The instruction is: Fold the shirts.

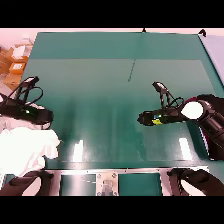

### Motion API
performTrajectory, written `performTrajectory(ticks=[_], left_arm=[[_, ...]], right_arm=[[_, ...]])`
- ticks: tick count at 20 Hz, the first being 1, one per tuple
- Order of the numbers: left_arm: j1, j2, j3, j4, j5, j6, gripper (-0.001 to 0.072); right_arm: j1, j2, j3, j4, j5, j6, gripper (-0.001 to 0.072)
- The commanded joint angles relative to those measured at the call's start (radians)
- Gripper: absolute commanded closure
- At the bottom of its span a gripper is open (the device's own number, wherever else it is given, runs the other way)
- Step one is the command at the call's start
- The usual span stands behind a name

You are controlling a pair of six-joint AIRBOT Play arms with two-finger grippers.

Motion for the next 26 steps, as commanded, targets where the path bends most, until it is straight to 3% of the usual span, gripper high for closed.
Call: performTrajectory(ticks=[1,15,18,20,21,22,23,24,26], left_arm=[[0.0,0.001,-0.001,0.0,0.0,0.0,0.0682],[0.0,0.001,-0.001,0.0,0.002,0.0,0.0682],[0.0,0.0,-0.001,-0.03,0.07,-0.001,0.0682],[0.001,0.0,0.011,0.085,0.167,0.0,0.0681],[0.001,0.0,0.026,0.244,0.216,-0.012,0.0518],[0.001,-0.001,0.032,0.417,0.264,-0.089,0.0046],[0.005,-0.002,0.032,0.592,0.312,-0.178,-0.0011],[0.024,-0.012,0.032,0.681,0.331,-0.206,-0.0011],[0.106,-0.076,0.015,0.665,0.332,-0.211,-0.0011]], right_arm=[[0.001,0.001,0.0,0.0,0.0,0.0,0.0698],[0.001,0.001,0.0,0.0,0.0,0.0,0.0698],[0.001,0.001,0.0,0.0,-0.003,0.0,0.0698],[0.0,0.0,0.0,-0.001,-0.012,0.0,0.0698],[-0.001,0.0,0.0,-0.003,-0.031,0.0,0.0697],[-0.001,0.0,0.0,-0.003,-0.05,0.0,0.0688],[-0.001,0.0,0.0,-0.003,-0.066,0.0,0.0627],[0.0,0.0,0.0,-0.003,-0.077,0.0,0.0584],[0.0,0.0,0.0,-0.003,-0.079,0.0,0.0572]])
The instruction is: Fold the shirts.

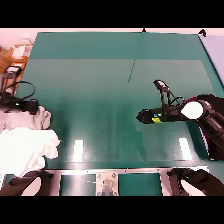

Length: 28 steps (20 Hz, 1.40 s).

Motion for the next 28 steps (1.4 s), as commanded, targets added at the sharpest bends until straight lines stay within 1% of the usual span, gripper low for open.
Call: performTrajectory(ticks=[1,4,7,8,9,10,12,13,14,16,18,19,20,21,22,23,25,26,28], left_arm=[[0.105,-0.093,-0.03,0.167,0.071,-0.074,-0.0011],[0.173,-0.235,-0.062,0.163,0.08,-0.074,-0.0011],[0.183,-0.363,-0.062,0.156,0.099,-0.073,-0.001],[0.183,-0.395,-0.062,0.156,0.101,-0.073,0.0091],[0.183,-0.414,-0.062,0.158,0.101,-0.072,0.04],[0.183,-0.42,-0.058,0.159,0.106,-0.047,0.0674],[0.183,-0.418,-0.018,0.158,0.092,-0.04,0.0683],[0.183,-0.412,0.021,0.155,0.056,-0.04,0.0684],[0.18,-0.402,0.076,0.146,0.004,-0.041,0.0684],[0.179,-0.346,0.202,0.054,-0.078,-0.041,0.0684],[0.179,-0.259,0.322,-0.124,-0.097,-0.04,0.0684],[0.179,-0.204,0.375,-0.254,-0.089,-0.04,0.0684],[0.177,-0.15,0.414,-0.406,-0.075,-0.038,0.0684],[0.158,-0.107,0.441,-0.528,-0.065,-0.013,0.0684],[0.116,-0.075,0.463,-0.627,-0.062,0.023,0.0685],[0.061,-0.062,0.476,-0.679,-0.064,0.032,0.0684],[-0.106,-0.059,0.476,-0.706,-0.058,0.026,0.0684],[-0.204,-0.06,0.461,-0.706,-0.019,0.011,0.0684],[-0.379,-0.06,0.402,-0.704,0.12,0.004,0.0684]], right_arm=[[-0.001,0.0,0.0,-0.002,-0.024,0.0,0.0569],[0.0,0.0,0.0,-0.002,-0.024,0.0,0.0559],[0.0,0.0,0.0,-0.001,-0.023,0.0,0.0561],[0.0,0.0,0.0,-0.001,-0.023,0.0,0.0562],[-0.001,0.0,0.0,-0.002,-0.023,0.0,0.0563],[0.0,0.0,0.0,-0.001,-0.023,0.0,0.0564],[-0.001,0.001,0.0,-0.002,-0.023,0.0,0.0566],[-0.001,0.001,0.004,-0.002,-0.021,0.0,0.0605],[-0.007,0.002,0.013,-0.002,-0.011,0.0,0.0702],[-0.045,0.002,0.052,-0.002,0.031,0.0,0.0699],[-0.118,0.001,0.107,-0.002,0.087,-0.008,0.0699],[-0.161,0.001,0.132,-0.002,0.114,-0.01,0.0699],[-0.199,0.001,0.149,-0.001,0.136,-0.034,0.0699],[-0.238,0.001,0.162,-0.001,0.155,-0.05,0.0699],[-0.271,0.001,0.167,-0.001,0.163,-0.057,0.0699],[-0.297,0.001,0.167,-0.001,0.163,-0.057,0.0699],[-0.334,0.001,0.167,-0.001,0.163,-0.057,0.0699],[-0.341,0.001,0.167,-0.001,0.164,-0.06,0.0699],[-0.342,0.0,0.167,-0.001,0.163,-0.061,0.0699]])
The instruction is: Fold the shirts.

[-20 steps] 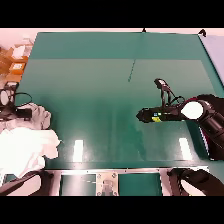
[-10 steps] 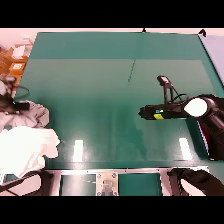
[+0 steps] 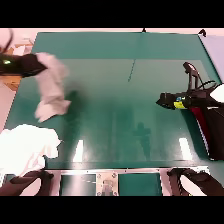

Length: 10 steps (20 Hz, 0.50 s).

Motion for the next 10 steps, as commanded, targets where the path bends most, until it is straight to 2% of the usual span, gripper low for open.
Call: performTrajectory(ticks=[1,3,5,6,7,8,9,10], left_arm=[[-0.269,0.017,-0.065,-0.082,0.188,-0.005,0.0684],[-0.354,0.004,-0.142,-0.082,0.249,-0.027,0.0683],[-0.396,-0.055,-0.198,-0.087,0.243,-0.031,0.0682],[-0.416,-0.095,-0.22,-0.1,0.241,-0.029,0.068],[-0.431,-0.135,-0.23,-0.111,0.224,-0.019,0.058],[-0.437,-0.172,-0.229,-0.114,0.184,-0.002,0.017],[-0.434,-0.193,-0.229,-0.115,0.147,-0.002,0.0003],[-0.424,-0.195,-0.228,-0.111,0.117,0.01,-0.0012]], right_arm=[[-0.027,0.0,0.006,0.001,0.012,-0.007,0.0699],[-0.027,0.0,0.006,0.001,0.012,-0.007,0.0699],[-0.027,0.0,0.006,0.001,0.011,-0.007,0.0692],[-0.027,0.0,0.006,0.0,0.011,-0.007,0.0597],[-0.028,0.0,0.006,0.0,0.011,-0.008,0.0471],[-0.03,0.0,0.006,0.0,0.011,-0.025,0.0406],[-0.037,0.0,0.006,-0.003,0.011,-0.048,0.0401],[-0.054,-0.001,0.006,-0.005,0.011,-0.051,0.04]])
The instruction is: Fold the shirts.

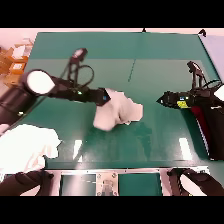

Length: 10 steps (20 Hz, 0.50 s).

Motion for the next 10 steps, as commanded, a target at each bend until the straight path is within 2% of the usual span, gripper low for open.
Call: performTrajectory(ticks=[1,3,7,9,10], left_arm=[[0.0,-0.055,-0.012,-0.007,-0.098,0.028,-0.0011],[0.062,-0.05,0.009,-0.008,-0.162,0.036,-0.0011],[0.134,-0.053,-0.04,-0.003,-0.203,0.036,-0.0011],[0.134,-0.053,-0.135,0.008,-0.192,0.037,-0.0011],[0.134,-0.053,-0.187,0.043,-0.181,0.035,-0.0011]], right_arm=[[-0.043,-0.002,0.001,-0.005,-0.001,-0.026,0.0379],[-0.103,-0.026,0.001,-0.003,-0.001,-0.027,0.029],[-0.177,-0.18,0.001,0.033,-0.024,-0.1,0.0284],[-0.179,-0.293,0.001,0.105,-0.038,-0.121,0.0286],[-0.179,-0.356,0.001,0.164,-0.038,-0.165,0.0287]])
